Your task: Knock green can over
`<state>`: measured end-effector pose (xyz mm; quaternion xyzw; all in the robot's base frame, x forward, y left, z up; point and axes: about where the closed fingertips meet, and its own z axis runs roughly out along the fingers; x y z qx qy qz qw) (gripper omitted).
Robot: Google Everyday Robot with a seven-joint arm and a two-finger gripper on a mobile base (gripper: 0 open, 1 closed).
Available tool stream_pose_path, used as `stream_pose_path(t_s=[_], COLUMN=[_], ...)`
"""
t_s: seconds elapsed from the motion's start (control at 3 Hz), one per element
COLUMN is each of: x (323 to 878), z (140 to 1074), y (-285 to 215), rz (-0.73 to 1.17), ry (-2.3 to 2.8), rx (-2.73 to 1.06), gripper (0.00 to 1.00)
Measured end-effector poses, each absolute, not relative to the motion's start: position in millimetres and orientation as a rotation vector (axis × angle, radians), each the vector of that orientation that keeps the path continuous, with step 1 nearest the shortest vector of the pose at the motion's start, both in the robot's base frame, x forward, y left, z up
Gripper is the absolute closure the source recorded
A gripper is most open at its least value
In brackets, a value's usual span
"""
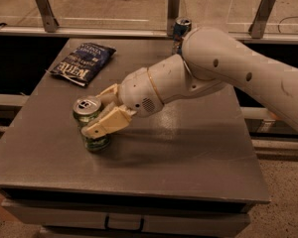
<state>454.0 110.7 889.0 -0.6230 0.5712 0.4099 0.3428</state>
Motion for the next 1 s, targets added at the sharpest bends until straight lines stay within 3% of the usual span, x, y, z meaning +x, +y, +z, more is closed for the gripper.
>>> stream_pose_path(t_s=[0.33,0.67,1.0], x=[465,490,524], z=[898,923,944], y=[109,91,62], rz=[1.053,0.920,0.678], ry=[1.507,1.561,1.644], rx=[-1.613,-1.666,-1.777], gripper=[0.87,1.00,1.00])
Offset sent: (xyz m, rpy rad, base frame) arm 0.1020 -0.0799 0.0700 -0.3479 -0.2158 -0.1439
